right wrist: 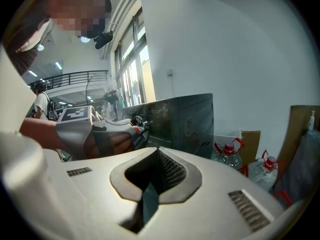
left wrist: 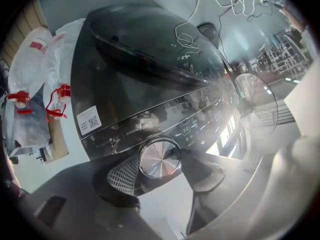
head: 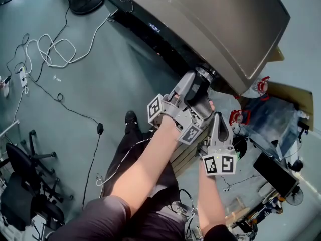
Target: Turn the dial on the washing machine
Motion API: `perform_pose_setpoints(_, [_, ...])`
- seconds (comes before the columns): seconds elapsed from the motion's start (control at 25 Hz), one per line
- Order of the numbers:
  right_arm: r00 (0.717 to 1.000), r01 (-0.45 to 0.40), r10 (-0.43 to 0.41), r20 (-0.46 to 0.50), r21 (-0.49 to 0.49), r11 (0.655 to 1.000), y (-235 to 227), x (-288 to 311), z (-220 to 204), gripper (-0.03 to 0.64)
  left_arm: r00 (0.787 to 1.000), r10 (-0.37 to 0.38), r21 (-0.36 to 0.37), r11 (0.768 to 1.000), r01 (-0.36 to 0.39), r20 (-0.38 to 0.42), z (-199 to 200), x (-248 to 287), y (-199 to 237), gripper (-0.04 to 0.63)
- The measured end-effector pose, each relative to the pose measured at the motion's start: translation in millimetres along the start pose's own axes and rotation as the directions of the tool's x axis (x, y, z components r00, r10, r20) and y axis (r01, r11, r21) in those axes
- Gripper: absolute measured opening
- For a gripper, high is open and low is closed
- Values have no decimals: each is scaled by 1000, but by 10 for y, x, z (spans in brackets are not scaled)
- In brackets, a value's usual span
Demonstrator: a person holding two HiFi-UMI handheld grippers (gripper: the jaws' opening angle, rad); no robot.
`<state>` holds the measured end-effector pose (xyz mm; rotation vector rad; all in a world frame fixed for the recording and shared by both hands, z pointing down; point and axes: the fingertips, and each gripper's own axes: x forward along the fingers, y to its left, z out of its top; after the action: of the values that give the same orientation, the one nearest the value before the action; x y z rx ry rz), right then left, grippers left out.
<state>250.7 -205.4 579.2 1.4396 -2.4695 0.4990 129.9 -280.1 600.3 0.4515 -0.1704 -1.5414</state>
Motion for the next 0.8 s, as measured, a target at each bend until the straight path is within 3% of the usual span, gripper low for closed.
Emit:
perform_pose_setpoints(0.08, [1000,-3,3,1,4,1000,25,-21,-13,22,1000,21,82,996,-19,-21,-49,19,-23,275])
perform_pose_setpoints(0.16, [1000,-9,9,2,8,1000,62,-20,-29,21,996,76,236,970,-62,-52,-112,19,-76,278])
perform_pose_setpoints(0.2, [1000,-13,13,1,9,1000,85,-10,-42,23,990,121,341,936,-91,-69,-140,9,-109,298])
perform_pose_setpoints(0.24, [1000,-17,17,1,9,1000,112,-1,-56,21,981,175,459,880,-119,-80,-161,-11,-140,308])
perform_pose_setpoints(0.28, [1000,-22,22,0,8,1000,140,6,-69,23,970,229,577,805,-141,-82,-169,-40,-174,308])
perform_pose_setpoints(0.36, [1000,-29,29,0,7,1000,189,11,-86,22,950,306,777,613,-146,-63,-150,-98,-280,308])
perform_pose_setpoints(0.44, [1000,-31,31,3,7,999,214,0,-87,23,935,352,914,392,-107,-41,-170,-127,-423,308])
perform_pose_setpoints(0.52, [1000,-30,30,7,5,1000,222,-27,-74,21,910,414,989,139,-47,-15,-248,-173,-518,308])
perform_pose_setpoints(0.6, [1000,-26,26,13,1,1000,218,-60,-57,23,881,473,994,-94,52,-2,-374,-236,-562,307])
perform_pose_setpoints(0.64, [1000,-23,23,17,-1,1000,215,-78,-48,22,870,493,976,-188,106,0,-441,-273,-584,307])
perform_pose_setpoints(0.72, [1000,-14,14,28,-5,1000,228,-118,-13,22,855,519,917,-347,199,10,-572,-345,-671,304])
perform_pose_setpoints(0.8, [999,-6,6,50,-7,1000,289,-167,66,22,843,536,832,-488,263,48,-678,-431,-809,265])
